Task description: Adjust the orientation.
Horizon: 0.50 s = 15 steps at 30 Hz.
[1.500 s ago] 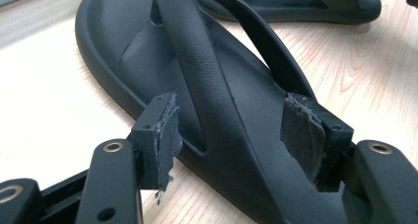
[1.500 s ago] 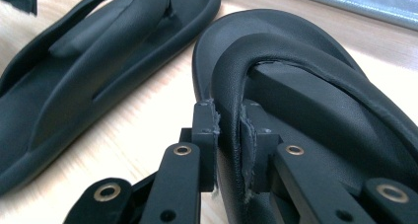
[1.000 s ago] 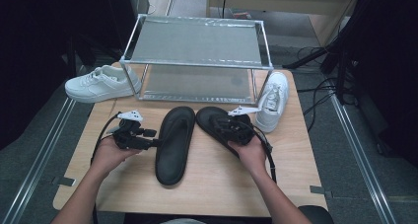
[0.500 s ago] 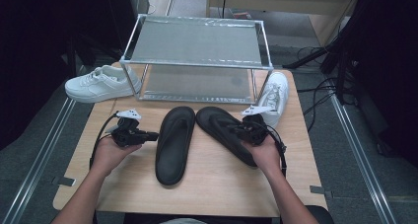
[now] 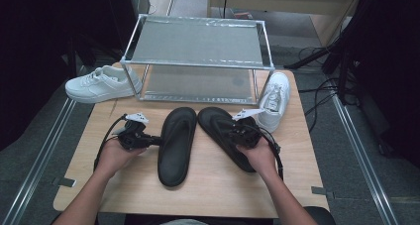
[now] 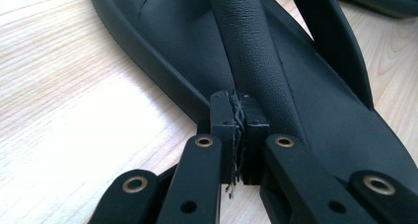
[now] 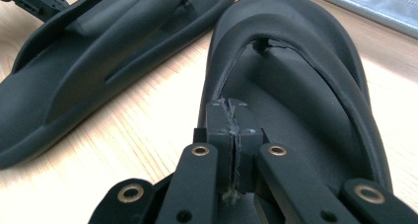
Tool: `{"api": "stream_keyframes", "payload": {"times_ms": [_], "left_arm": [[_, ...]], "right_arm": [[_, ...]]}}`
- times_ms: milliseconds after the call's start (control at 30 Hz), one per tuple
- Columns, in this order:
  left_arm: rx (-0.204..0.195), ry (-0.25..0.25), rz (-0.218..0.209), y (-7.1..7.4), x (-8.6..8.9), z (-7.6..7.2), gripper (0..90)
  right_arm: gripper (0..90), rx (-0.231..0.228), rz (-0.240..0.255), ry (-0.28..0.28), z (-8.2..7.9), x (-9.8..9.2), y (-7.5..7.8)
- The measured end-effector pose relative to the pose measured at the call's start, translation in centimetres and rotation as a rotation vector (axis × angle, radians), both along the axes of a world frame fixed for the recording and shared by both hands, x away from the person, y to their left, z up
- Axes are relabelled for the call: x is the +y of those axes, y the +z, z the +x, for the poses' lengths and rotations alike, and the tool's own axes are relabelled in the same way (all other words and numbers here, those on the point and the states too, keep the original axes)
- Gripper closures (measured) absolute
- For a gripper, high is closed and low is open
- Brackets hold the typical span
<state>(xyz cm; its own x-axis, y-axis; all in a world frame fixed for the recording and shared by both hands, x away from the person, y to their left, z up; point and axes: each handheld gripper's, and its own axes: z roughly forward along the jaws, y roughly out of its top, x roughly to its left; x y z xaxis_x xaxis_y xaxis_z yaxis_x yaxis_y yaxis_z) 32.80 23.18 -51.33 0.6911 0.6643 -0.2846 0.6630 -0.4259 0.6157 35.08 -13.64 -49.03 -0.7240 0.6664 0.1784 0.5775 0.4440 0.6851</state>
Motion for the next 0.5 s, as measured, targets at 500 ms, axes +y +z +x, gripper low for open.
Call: {"api": "stream_keyframes", "payload": {"times_ms": [500], "left_arm": [[0.023,-0.080,-0.013,-0.1,-2.5,-0.8,87.1]], "right_arm": [[89.2,0.016,0.021,0.018,-0.2,0.5,-0.3]]}}
